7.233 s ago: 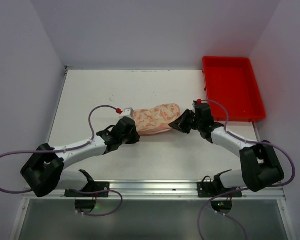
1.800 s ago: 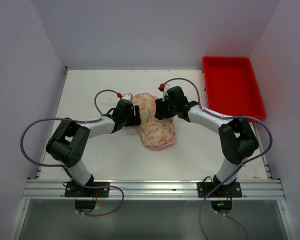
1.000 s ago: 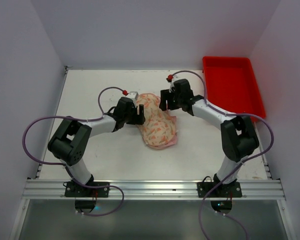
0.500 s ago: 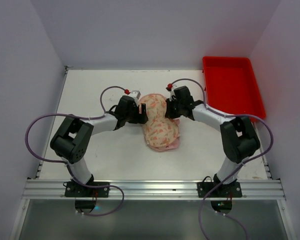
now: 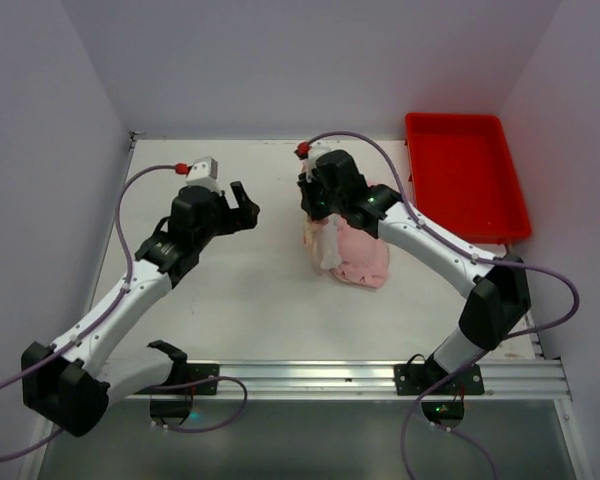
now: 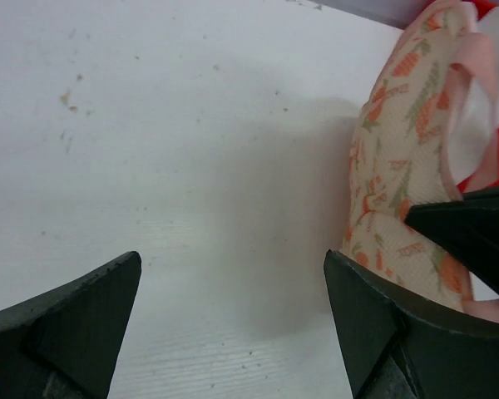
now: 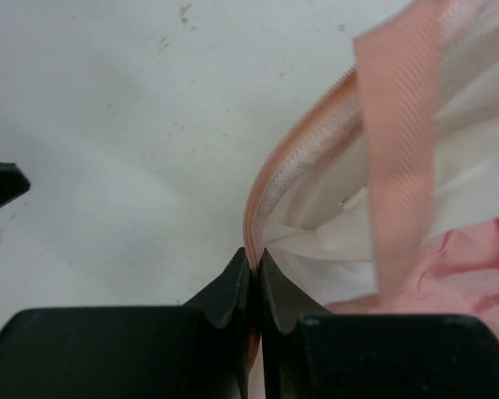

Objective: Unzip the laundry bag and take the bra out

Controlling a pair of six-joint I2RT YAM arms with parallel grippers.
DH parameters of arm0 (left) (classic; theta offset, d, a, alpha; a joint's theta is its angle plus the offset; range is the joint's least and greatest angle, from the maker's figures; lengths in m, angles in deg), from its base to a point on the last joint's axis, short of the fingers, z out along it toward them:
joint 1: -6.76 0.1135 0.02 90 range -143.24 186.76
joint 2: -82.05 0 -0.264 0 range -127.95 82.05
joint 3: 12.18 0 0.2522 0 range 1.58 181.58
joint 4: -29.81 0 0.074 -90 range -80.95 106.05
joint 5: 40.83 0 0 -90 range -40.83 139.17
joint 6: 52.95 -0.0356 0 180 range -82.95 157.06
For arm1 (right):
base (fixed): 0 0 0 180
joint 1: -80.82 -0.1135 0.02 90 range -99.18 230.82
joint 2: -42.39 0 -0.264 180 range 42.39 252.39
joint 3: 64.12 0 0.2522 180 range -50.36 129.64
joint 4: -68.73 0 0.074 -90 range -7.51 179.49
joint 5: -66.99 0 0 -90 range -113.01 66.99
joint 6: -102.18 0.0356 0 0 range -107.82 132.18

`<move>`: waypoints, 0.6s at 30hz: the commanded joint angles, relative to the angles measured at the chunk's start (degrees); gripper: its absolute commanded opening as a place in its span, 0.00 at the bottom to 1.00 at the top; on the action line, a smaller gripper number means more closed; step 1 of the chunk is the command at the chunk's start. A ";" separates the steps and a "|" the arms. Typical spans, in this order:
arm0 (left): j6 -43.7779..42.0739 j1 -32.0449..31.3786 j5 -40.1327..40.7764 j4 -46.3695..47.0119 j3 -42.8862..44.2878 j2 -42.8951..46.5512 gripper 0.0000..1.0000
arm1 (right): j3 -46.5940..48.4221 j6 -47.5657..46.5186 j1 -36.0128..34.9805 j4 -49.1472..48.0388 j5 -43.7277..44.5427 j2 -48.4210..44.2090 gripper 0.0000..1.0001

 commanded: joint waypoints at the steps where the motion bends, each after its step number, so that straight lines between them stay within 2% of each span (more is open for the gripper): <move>1: 0.67 1.13 5.27 -9.26 -3.29 5.61 0.95 | 6.51 1.94 -3.84 4.58 5.39 7.81 0.07; 4: 0.75 1.30 6.33 -12.34 -5.40 10.80 0.95 | 10.12 4.50 -6.04 6.26 6.89 14.06 0.09; 5: 0.84 1.39 7.03 -12.60 -7.15 12.03 0.95 | 11.09 5.63 -7.00 6.61 6.90 15.38 0.18; 7: 1.28 1.39 7.12 -12.87 -8.74 15.20 0.95 | 10.84 7.04 -7.27 5.92 6.20 16.97 0.25; 8: 1.54 1.39 6.69 -13.30 -9.79 15.81 0.95 | 9.35 8.44 -7.36 5.22 4.98 16.80 0.32; 9: 1.98 1.39 6.42 -13.48 -10.24 16.60 0.95 | 8.64 9.15 -7.36 4.51 4.53 16.28 0.41; 11: 2.16 1.39 5.63 -13.75 -11.11 17.05 0.95 | 7.59 10.21 -7.36 3.63 3.92 13.73 0.46; 12: 2.33 1.39 5.45 -13.57 -11.47 17.14 0.95 | 6.36 10.39 -7.45 3.11 3.83 12.68 0.55; 13: 2.42 1.39 5.28 -13.40 -11.64 16.96 0.95 | 6.00 10.48 -7.36 2.93 3.83 10.32 0.60; 18: 2.78 1.39 3.26 -12.34 -10.86 15.47 0.96 | 2.40 10.74 -7.36 0.47 -0.81 1.52 0.74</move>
